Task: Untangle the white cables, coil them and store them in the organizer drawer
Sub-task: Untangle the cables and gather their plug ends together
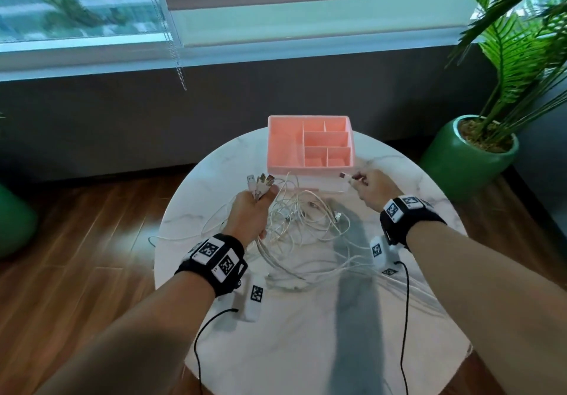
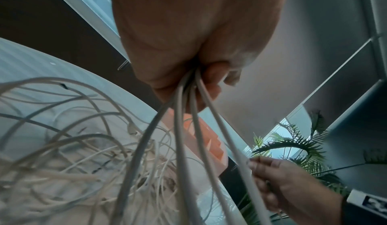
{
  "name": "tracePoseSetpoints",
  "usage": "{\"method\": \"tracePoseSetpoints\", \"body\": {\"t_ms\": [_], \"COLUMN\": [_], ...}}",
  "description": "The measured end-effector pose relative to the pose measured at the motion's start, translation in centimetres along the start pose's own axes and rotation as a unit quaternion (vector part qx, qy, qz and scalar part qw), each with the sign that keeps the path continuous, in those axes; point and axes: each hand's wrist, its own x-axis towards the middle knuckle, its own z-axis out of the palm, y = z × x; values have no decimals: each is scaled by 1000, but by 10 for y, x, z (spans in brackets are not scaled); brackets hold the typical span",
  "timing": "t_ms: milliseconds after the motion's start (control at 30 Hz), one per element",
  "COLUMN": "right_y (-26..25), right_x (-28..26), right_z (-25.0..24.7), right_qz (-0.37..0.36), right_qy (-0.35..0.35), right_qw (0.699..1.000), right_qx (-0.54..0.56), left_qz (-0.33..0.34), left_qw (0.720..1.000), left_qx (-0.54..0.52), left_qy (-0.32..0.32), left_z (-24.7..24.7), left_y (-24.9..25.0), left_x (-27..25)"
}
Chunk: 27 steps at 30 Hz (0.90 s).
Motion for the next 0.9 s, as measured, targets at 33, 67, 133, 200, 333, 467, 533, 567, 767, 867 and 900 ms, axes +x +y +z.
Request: {"method": "tracePoseSetpoints", "body": {"t_ms": [33,67,133,200,333,467,533,567,767,867,900], "right_y": [-14,-28,-58,-85,-119,-135,-137,-137,-129,-124,-120], "right_x": [-2,-7,-21,-38,-60,-72,-77,-78,-78,-77,-77], "right_z": [-7,-12,-18,-16,11,44,53,57,68,71,72], "right_qz": [-33,-56,-108,-145,-167,-166,-162,-161,-156,-169,-178], "right_qy": [9,14,18,14,-9,-44,-39,-35,-28,-13,-15], "right_qw": [999,997,991,982,965,961,962,961,975,980,980], "right_qx": [24,42,78,121,204,214,217,221,154,106,91], "left_qz": [-8,-14,-29,-32,-17,-2,-8,-14,-21,3,2], "left_qw": [1000,999,996,992,987,976,973,972,971,983,986], "left_qx": [-18,-40,-83,-118,-159,-218,-232,-234,-228,-172,-156], "left_qy": [-5,-6,-6,-9,-23,-22,-16,-18,-66,-58,-50], "left_z": [2,4,7,9,10,10,8,7,8,9,9], "left_y": [3,6,12,17,25,28,26,25,21,16,15], "left_x": [1,1,0,-2,-8,-14,-16,-17,-27,-26,-25]}}
